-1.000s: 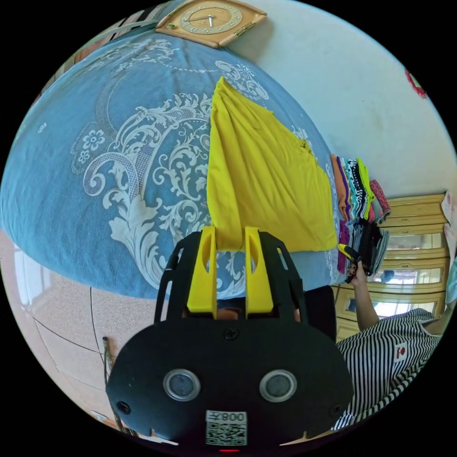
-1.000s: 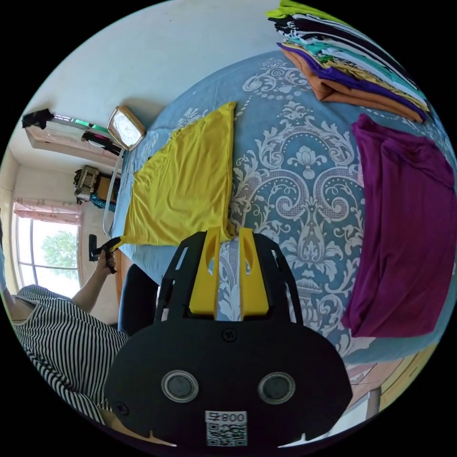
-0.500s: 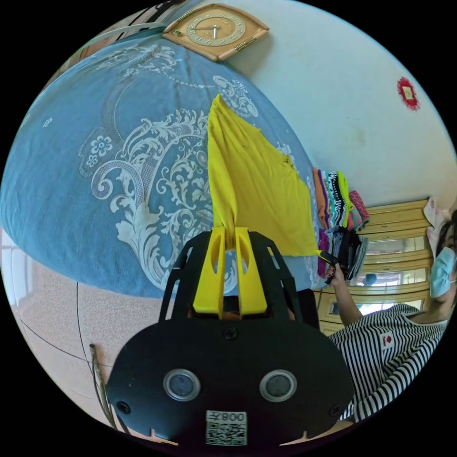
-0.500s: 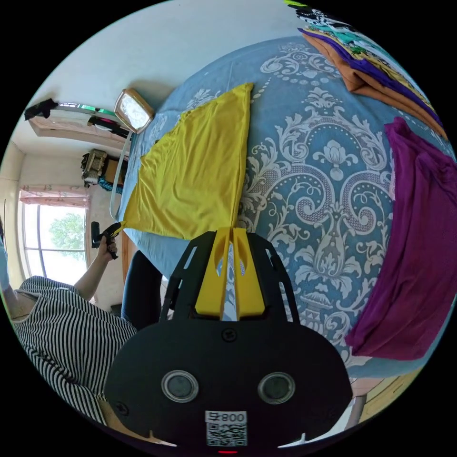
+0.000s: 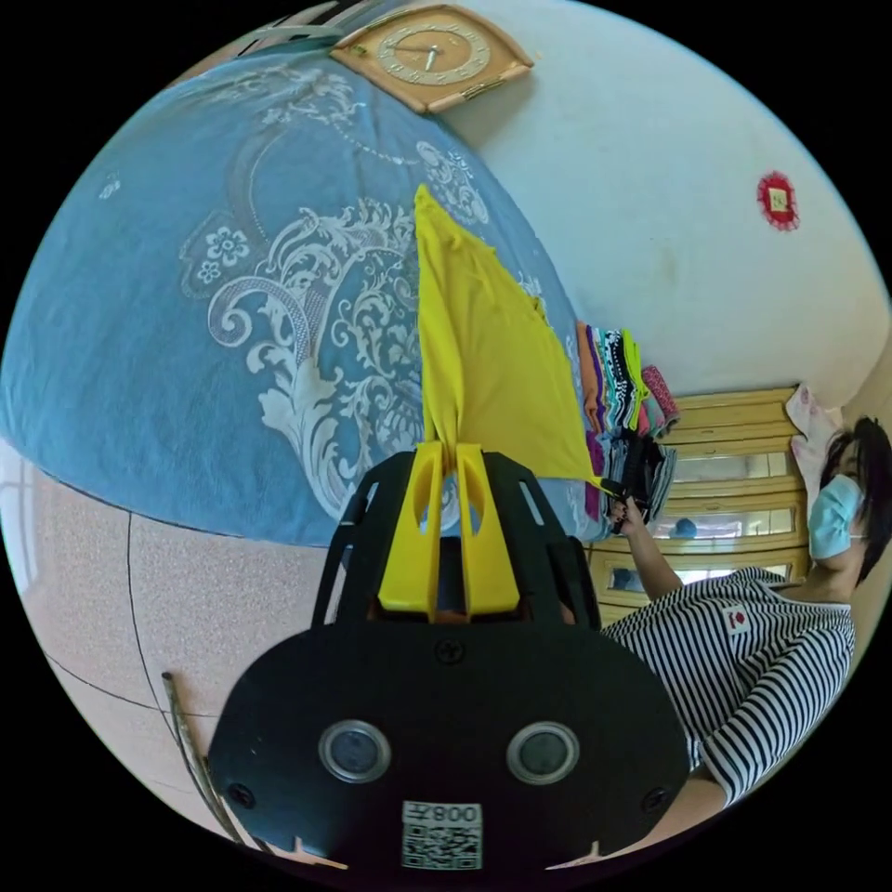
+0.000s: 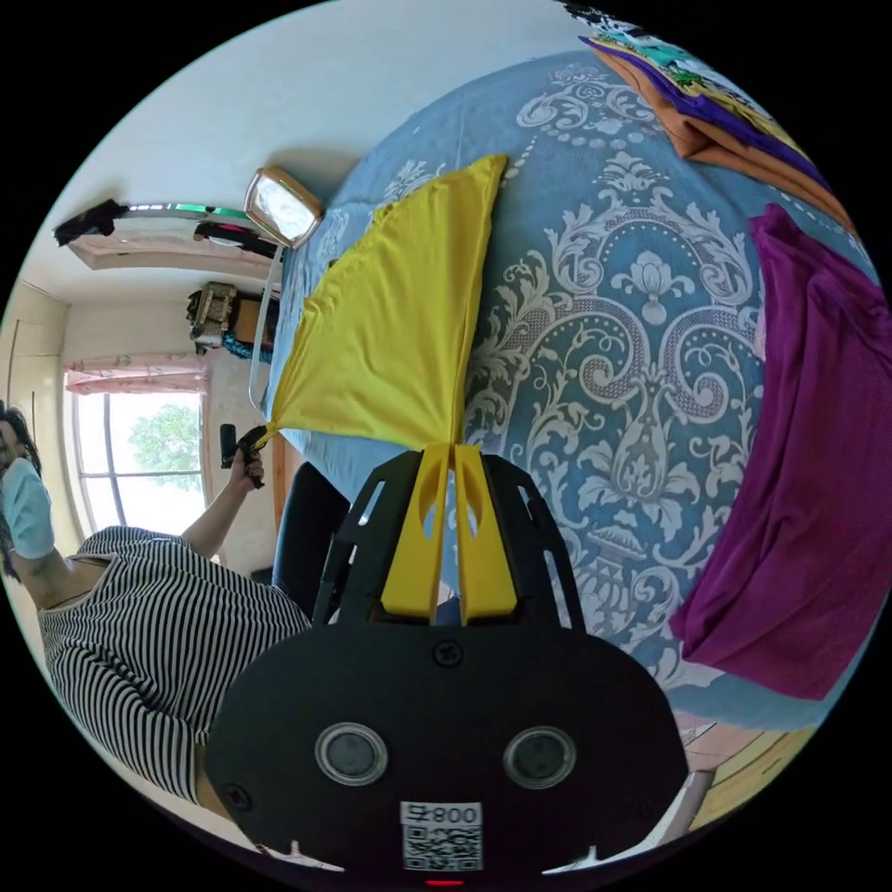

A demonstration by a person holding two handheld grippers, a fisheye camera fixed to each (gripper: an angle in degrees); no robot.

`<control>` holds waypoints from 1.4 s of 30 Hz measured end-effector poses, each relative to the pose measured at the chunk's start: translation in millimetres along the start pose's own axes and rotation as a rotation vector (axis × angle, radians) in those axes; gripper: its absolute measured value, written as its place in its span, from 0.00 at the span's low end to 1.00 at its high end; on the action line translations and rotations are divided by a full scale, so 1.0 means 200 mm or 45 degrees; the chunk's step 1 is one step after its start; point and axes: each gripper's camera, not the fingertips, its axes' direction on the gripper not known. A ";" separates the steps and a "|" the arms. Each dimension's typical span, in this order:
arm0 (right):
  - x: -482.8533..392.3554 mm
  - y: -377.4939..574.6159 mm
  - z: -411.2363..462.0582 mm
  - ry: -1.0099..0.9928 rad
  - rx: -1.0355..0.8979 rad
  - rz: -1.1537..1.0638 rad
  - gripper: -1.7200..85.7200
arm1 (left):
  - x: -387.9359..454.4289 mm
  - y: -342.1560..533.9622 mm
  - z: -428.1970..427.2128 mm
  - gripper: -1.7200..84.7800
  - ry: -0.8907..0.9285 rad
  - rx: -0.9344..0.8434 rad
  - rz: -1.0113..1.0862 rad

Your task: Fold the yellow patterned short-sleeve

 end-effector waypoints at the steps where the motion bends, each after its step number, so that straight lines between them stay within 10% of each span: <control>1: -0.02 0.04 -0.01 -0.003 -0.005 -0.004 0.03 | 0.04 0.02 -0.05 0.05 -0.016 -0.013 0.021; 25: -0.08 0.82 0.29 -0.126 -0.084 0.188 0.03 | 1.05 0.52 -0.75 0.02 -0.234 0.087 -0.245; 42: -0.14 1.08 0.31 -0.389 0.105 0.146 0.03 | 3.96 0.52 0.30 0.11 -0.208 -0.531 1.316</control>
